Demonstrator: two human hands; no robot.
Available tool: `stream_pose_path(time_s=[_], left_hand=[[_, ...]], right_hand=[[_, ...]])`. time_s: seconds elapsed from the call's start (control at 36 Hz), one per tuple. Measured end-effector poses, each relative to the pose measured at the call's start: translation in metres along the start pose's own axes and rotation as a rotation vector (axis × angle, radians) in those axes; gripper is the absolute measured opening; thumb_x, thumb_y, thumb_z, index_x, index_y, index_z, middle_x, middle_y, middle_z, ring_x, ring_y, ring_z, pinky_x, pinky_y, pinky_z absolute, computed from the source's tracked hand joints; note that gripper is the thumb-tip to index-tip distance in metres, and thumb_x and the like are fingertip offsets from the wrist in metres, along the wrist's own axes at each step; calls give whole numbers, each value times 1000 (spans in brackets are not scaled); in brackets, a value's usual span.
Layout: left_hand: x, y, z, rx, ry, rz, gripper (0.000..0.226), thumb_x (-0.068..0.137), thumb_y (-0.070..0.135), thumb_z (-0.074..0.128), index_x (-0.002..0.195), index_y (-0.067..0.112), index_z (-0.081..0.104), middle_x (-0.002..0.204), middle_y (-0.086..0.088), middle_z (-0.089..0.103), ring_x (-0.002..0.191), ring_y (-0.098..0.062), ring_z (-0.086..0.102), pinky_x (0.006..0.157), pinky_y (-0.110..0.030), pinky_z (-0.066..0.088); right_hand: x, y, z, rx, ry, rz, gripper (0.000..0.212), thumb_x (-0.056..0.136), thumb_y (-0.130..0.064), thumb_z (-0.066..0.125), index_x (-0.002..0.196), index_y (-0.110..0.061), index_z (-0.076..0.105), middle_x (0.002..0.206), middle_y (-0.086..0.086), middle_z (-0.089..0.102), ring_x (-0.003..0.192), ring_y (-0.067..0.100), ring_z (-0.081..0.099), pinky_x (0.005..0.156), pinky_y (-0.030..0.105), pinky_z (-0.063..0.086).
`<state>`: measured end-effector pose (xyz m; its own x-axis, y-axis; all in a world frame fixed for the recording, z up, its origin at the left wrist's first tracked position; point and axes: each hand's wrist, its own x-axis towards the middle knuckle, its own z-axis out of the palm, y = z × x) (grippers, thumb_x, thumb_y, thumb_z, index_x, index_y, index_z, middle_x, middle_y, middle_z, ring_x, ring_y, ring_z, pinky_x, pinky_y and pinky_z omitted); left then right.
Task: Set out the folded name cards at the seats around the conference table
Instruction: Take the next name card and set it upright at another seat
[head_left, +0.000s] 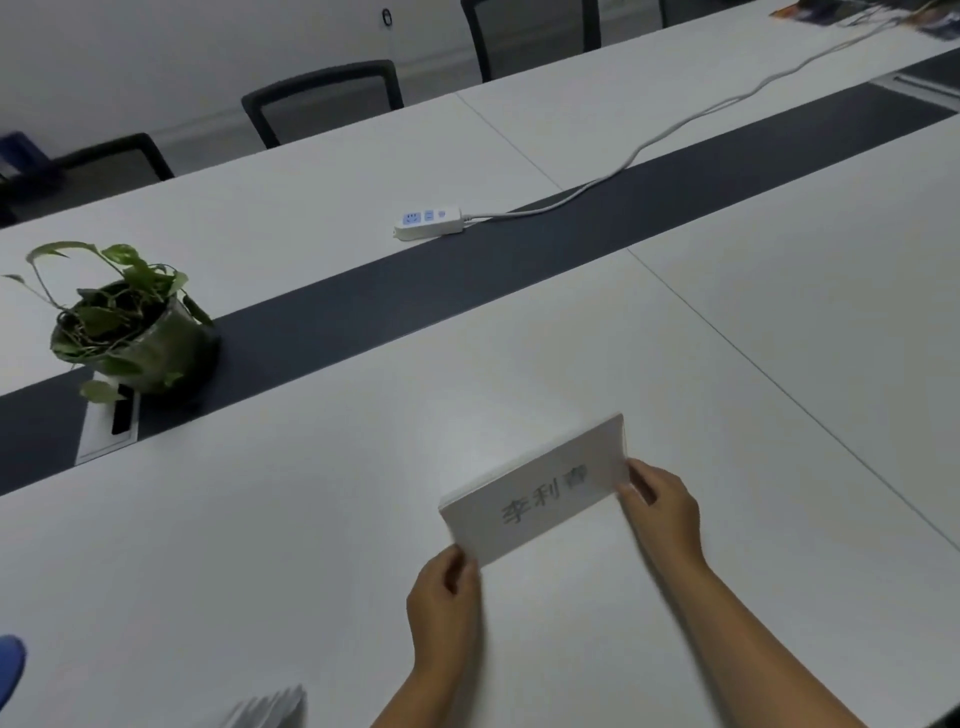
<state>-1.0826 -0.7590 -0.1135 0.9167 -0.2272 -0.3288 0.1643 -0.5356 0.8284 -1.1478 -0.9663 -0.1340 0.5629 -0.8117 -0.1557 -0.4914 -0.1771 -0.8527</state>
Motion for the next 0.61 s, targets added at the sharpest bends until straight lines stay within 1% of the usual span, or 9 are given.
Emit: stream_pose_path(time_s=[0.03,0.08,0.22,0.31,0.36,0.42,0.5,0.56,0.61], left_hand=[[0,-2,2,10,4,0,23,81,5,57,79,28,61,86,-1,66,83,-20,59,67,-16,42],[2,-5,5,47,22,5,13,80,6,59,83,17,66,84,-3,66,82,-21,59,65,-16,40],[6,-7,10,121,55,47,10,78,7,62,84,10,69,71,12,58,79,-22,57,66,-14,39],[7,-5,10,117,56,66,7,78,6,63,80,8,69,67,11,59,71,-16,55,63,-16,39],[10,-4,8,108,63,71,9,80,7,61,75,11,68,66,3,63,68,-16,55,61,-20,40],[14,-3,8,92,67,78,10,81,7,60,74,10,67,70,-6,67,66,-19,56,60,-25,40],[18,-2,8,103,71,101,9,81,7,59,77,2,66,71,-13,68,71,-28,59,65,-37,45],[17,-1,8,117,65,113,10,81,7,60,76,0,66,66,-8,65,74,-30,59,68,-41,47],[15,0,8,123,53,122,9,80,7,61,76,1,67,62,3,60,74,-30,59,69,-40,47]], right_hand=[[2,2,2,-22,17,-15,30,81,-3,58,110,-7,62,109,16,64,109,30,52,87,29,37],[7,2,5,-45,50,-35,27,81,-3,59,107,-7,64,103,17,66,107,31,51,80,26,35],[15,2,10,-52,111,-48,27,79,-1,61,105,-4,64,96,20,67,106,32,49,68,17,26],[15,1,12,-48,119,-31,28,80,-2,60,108,-5,63,98,19,67,108,30,48,72,22,29],[12,3,12,-52,126,-33,28,80,-2,60,107,-5,63,97,19,66,109,29,48,73,23,30],[9,4,11,-65,139,-52,27,79,-1,61,106,-3,63,96,20,67,107,31,49,74,22,30],[8,6,11,-77,152,-71,28,78,1,60,106,0,63,97,21,67,106,35,49,76,24,31],[9,7,12,-82,161,-72,28,78,2,60,106,0,62,98,21,67,106,36,49,78,25,32],[9,7,12,-83,168,-77,29,78,3,60,107,1,62,100,20,68,107,37,49,79,26,32]])
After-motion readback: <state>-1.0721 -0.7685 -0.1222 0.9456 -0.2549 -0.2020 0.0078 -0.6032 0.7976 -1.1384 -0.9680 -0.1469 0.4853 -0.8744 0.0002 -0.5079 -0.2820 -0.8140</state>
